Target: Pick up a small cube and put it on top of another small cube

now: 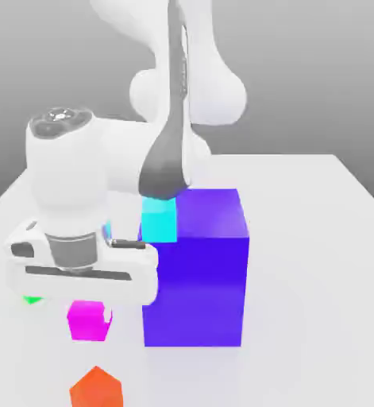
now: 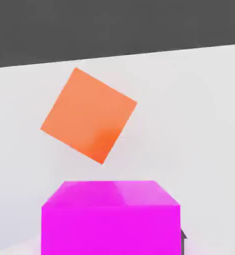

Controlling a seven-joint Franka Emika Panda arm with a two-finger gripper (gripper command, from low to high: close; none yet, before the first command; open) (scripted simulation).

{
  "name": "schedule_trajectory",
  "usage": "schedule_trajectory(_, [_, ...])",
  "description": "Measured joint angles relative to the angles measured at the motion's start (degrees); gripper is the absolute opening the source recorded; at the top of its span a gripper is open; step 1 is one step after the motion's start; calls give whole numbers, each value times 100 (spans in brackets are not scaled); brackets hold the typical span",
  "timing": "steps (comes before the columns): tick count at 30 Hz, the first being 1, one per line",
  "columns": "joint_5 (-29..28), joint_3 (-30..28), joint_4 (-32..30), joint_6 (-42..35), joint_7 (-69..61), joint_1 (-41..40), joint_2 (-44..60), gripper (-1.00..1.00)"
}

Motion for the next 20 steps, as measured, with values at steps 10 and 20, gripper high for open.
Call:
schedule_trajectory(10, [-98, -832, -962, 76, -1207, -1565, -923, -100])
schedule_trajectory(20, [465, -725, -1032, 1289, -1787, -1778, 228, 100])
